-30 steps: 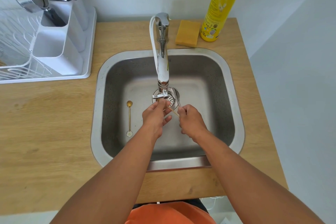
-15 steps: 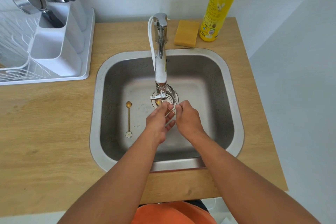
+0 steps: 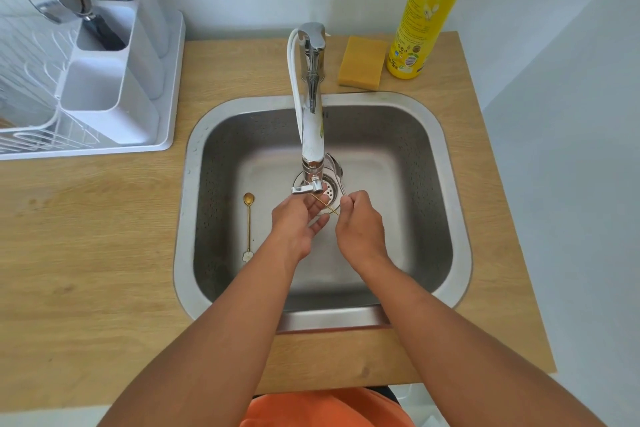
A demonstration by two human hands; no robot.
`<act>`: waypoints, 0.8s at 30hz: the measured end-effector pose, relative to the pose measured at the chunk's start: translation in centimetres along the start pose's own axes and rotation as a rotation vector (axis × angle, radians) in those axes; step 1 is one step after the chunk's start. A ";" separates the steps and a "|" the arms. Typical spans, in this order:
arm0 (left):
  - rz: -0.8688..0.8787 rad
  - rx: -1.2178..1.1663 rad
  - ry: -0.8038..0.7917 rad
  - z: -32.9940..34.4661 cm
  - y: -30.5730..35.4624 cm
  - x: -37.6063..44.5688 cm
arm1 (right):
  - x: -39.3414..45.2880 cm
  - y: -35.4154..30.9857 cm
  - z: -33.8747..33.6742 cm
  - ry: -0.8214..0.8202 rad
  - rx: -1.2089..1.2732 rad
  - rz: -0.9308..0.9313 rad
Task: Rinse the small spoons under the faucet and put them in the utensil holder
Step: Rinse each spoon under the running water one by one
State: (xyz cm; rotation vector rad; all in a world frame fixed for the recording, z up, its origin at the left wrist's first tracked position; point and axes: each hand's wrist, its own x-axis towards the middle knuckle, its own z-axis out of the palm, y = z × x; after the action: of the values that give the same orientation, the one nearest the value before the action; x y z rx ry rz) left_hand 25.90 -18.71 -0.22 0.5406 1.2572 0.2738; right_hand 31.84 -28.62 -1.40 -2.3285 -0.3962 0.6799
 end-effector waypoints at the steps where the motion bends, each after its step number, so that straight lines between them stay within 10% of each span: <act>1: -0.015 -0.037 -0.030 -0.3 -0.3 0.0 | 0.1 0.0 0.0 -0.013 0.040 0.020; 6: -0.068 -0.036 -0.142 -1.6 -2.0 -0.1 | 0.0 0.9 -0.1 -0.070 0.064 0.038; 15: 0.014 0.013 0.115 -1.8 0.2 1.1 | -0.7 1.7 -0.2 -0.093 0.041 0.023; 24: 0.008 -0.143 -0.228 -2.5 -1.8 -0.5 | 1.0 0.0 0.2 -0.409 0.520 0.441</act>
State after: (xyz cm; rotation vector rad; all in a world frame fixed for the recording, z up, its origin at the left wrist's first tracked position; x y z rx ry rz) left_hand 23.21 -19.91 -1.32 0.4405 1.0070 0.2975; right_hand 32.60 -28.11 -1.92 -1.7782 0.1262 1.3074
